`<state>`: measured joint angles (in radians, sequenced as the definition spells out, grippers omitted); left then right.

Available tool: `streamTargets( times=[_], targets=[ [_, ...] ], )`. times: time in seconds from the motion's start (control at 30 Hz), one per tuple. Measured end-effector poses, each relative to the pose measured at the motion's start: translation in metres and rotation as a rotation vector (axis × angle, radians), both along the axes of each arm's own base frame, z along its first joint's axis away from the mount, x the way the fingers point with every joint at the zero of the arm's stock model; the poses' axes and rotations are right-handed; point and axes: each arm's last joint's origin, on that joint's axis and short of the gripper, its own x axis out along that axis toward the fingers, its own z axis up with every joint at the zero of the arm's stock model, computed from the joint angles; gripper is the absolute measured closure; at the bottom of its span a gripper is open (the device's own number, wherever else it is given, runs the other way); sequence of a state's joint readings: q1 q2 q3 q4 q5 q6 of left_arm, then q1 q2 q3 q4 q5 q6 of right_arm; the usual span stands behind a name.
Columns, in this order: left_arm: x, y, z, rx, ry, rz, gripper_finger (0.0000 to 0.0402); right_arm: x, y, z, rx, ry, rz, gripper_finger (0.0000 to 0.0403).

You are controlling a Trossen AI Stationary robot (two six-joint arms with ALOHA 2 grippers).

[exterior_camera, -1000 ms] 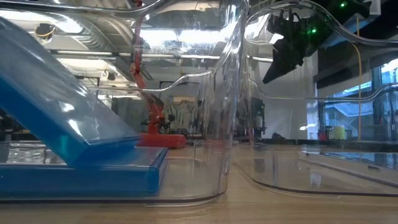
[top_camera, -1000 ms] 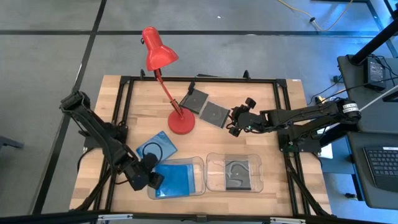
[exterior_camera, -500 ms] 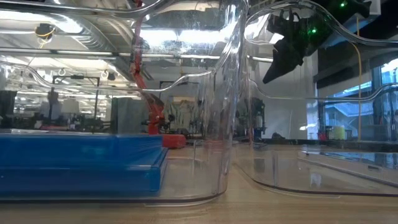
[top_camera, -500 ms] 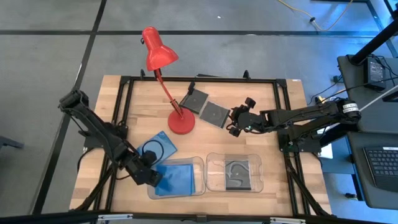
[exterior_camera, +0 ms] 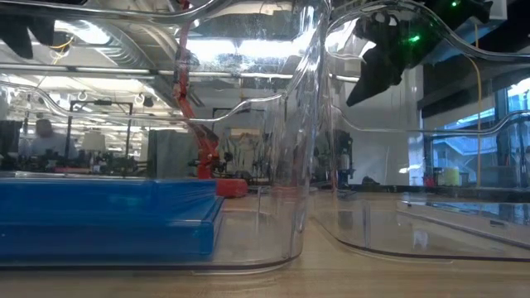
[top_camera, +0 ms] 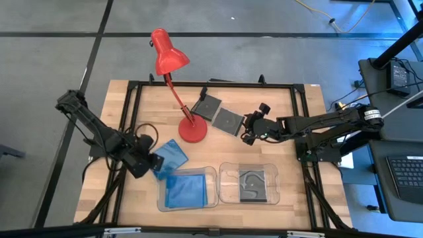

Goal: Pick & place jewel cases by type
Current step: Put the blue cd case into the left transparent bin

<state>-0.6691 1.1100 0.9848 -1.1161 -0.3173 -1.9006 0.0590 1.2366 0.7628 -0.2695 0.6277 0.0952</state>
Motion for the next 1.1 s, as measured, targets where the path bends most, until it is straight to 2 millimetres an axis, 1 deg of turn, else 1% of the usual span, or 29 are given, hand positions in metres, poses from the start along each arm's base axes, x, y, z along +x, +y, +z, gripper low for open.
streamTargets(
  times=[0.23,0.4,0.53,0.7,0.8,0.9,0.97,1.1],
  targets=[
    [-0.007,0.004,-0.008,0.041,0.137,0.110,0.0268,0.002,-0.002,0.003,0.003,-0.039,-0.009,0.0240],
    [-0.003,-0.004,-0.021,0.029,0.182,0.120,0.0265,0.004,-0.007,0.005,0.017,-0.081,-0.041,0.0240],
    [-0.004,-0.008,-0.040,-0.013,0.150,0.144,0.0269,0.004,-0.012,0.005,0.085,-0.125,-0.083,0.0240],
    [-0.019,-0.005,-0.066,-0.046,0.127,0.221,0.0272,0.006,-0.017,0.005,0.155,-0.120,0.007,0.0240],
    [-0.024,-0.005,-0.077,-0.087,0.064,0.250,0.0272,0.006,-0.019,0.004,0.168,-0.110,0.030,0.0240],
    [-0.023,-0.009,-0.086,-0.162,-0.034,0.236,0.0272,0.006,-0.019,0.004,0.167,-0.107,0.029,0.0240],
    [-0.024,-0.008,-0.093,-0.147,-0.065,0.239,0.0272,0.006,-0.019,0.004,0.167,-0.106,0.029,0.0240],
    [-0.030,-0.003,-0.103,-0.106,-0.013,0.245,0.0272,0.006,-0.019,0.004,0.166,-0.109,0.030,0.0240]
  ],
)
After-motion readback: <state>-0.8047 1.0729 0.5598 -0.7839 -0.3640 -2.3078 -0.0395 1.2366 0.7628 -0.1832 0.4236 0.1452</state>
